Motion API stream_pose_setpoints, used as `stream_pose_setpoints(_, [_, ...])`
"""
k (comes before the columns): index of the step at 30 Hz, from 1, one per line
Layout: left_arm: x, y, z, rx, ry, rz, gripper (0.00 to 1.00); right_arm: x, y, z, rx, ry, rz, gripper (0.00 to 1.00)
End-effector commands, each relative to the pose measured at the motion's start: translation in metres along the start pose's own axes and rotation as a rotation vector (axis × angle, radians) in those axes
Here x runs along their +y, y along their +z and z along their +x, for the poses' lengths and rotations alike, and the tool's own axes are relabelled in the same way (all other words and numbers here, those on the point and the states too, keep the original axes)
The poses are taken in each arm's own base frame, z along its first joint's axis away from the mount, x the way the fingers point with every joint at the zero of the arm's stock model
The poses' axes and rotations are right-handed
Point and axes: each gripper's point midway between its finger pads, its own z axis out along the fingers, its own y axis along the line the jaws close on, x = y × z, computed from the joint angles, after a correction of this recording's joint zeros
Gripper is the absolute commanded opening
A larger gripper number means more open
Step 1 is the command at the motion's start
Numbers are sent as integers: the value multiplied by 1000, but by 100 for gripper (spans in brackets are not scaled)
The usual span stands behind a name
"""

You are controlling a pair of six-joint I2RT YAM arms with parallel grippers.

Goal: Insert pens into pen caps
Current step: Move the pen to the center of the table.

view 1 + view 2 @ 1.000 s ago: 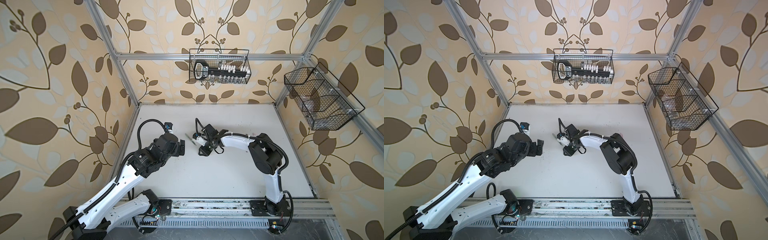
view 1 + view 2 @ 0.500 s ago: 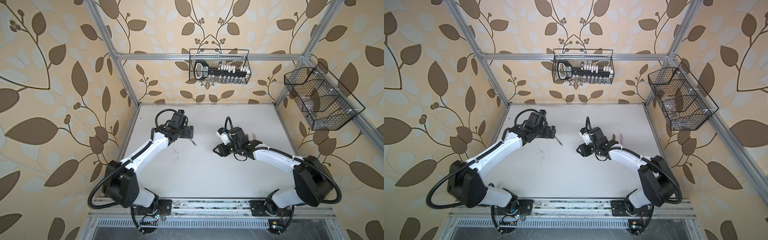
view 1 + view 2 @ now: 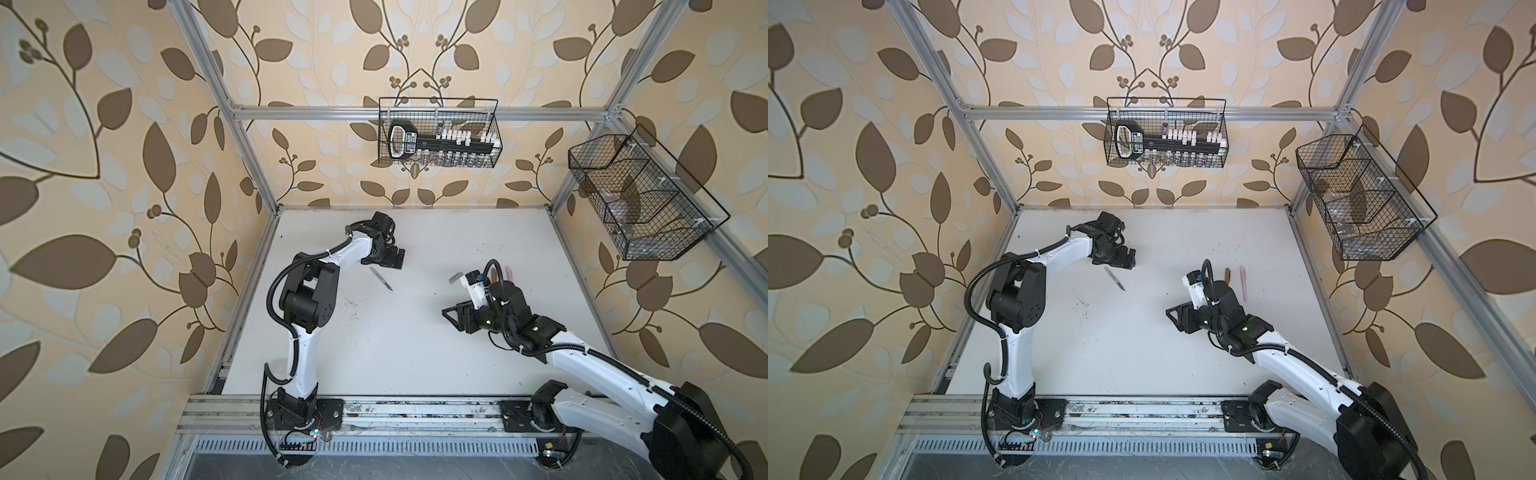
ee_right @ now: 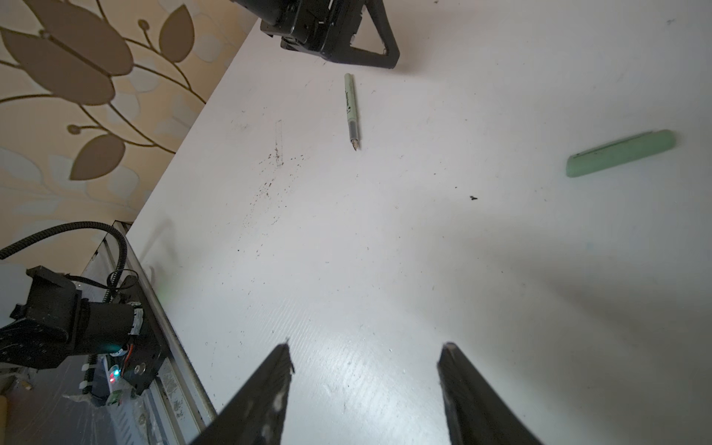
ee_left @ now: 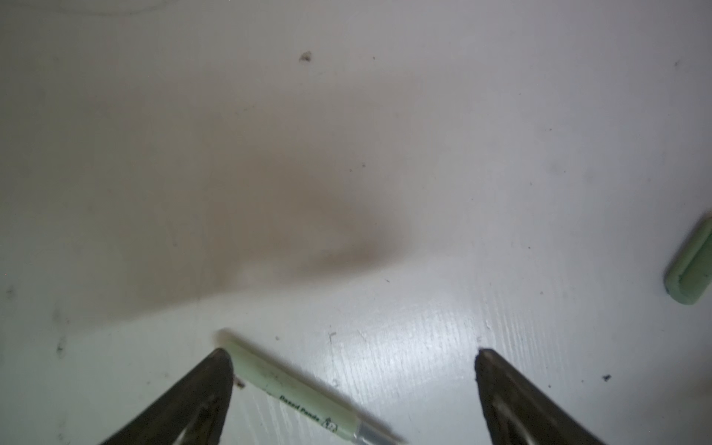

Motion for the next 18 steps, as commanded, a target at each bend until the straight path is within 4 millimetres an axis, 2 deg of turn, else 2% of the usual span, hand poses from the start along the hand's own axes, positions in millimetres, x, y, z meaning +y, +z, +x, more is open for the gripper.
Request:
stream_pose_setpoints(1, [-3,-2,-7,14,22,27,99,-2,-2,-2,-25,29,6,63])
stream_pose_setpoints(9, [5,21,-2,47,39,1,99,-1,-5,-3,-49,42,-6,63])
stream_pose_setpoints(18, [22,29,13,91,40,-62,99,-2,-6,-2,-56,43,-5,64])
